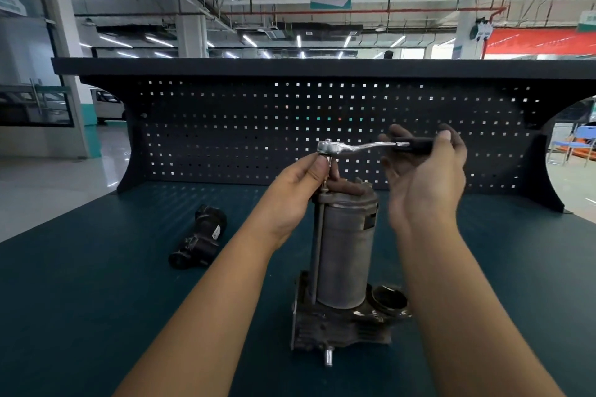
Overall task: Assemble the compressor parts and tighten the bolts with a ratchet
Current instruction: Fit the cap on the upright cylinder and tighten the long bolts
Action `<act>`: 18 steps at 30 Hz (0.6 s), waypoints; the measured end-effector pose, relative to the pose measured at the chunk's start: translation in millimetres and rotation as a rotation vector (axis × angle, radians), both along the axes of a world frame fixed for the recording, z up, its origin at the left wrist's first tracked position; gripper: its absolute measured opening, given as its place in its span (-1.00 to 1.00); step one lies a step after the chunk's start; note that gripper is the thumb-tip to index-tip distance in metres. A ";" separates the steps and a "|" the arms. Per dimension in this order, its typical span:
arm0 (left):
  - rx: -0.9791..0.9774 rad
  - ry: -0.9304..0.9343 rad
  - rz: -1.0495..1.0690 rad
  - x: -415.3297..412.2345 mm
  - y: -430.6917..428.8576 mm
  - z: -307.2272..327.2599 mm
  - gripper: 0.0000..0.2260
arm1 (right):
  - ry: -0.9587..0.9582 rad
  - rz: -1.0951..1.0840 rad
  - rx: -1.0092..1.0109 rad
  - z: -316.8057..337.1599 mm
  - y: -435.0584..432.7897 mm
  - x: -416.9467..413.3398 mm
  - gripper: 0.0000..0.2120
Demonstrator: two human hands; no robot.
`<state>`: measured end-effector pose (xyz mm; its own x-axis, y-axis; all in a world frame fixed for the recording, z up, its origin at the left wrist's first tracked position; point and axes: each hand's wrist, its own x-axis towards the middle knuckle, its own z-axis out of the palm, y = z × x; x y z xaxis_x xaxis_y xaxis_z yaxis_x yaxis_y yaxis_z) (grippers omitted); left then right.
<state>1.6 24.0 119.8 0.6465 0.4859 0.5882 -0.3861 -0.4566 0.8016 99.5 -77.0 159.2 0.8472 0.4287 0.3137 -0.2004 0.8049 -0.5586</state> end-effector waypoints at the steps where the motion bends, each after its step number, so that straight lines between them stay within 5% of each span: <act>1: 0.007 -0.004 0.010 1.4 1.0 -1.4 -0.73 | -0.059 -0.075 -0.027 0.5 0.0 -3.0 -0.81; 3: 0.028 0.002 0.050 3.6 2.7 -2.4 -0.73 | -0.319 -0.385 0.083 -3.0 -2.1 -21.4 -0.75; 7: -0.042 0.059 0.158 6.6 10.4 -5.5 -0.72 | -1.209 -0.907 0.115 -25.3 4.7 -63.1 -0.66; 9: -0.131 0.100 0.203 6.3 10.4 -6.3 -0.68 | -1.301 -0.963 0.061 -30.5 7.5 -70.8 -0.71; 12: -0.022 0.056 0.144 4.8 4.7 -2.6 -0.80 | -1.084 -0.876 0.234 -24.9 2.3 -61.8 -0.80; 14: 0.034 0.017 0.069 2.8 -2.3 0.9 -0.74 | -0.701 -0.727 0.307 -15.3 -0.6 -42.4 -0.79; 16: 0.021 -0.005 0.003 1.7 -4.9 1.3 -0.70 | -0.296 -0.472 0.214 -6.0 -2.2 -20.7 -0.84; 18: 0.026 -0.016 0.009 1.7 -4.2 0.6 -0.69 | -0.117 -0.330 0.095 -3.2 0.1 -10.0 -0.87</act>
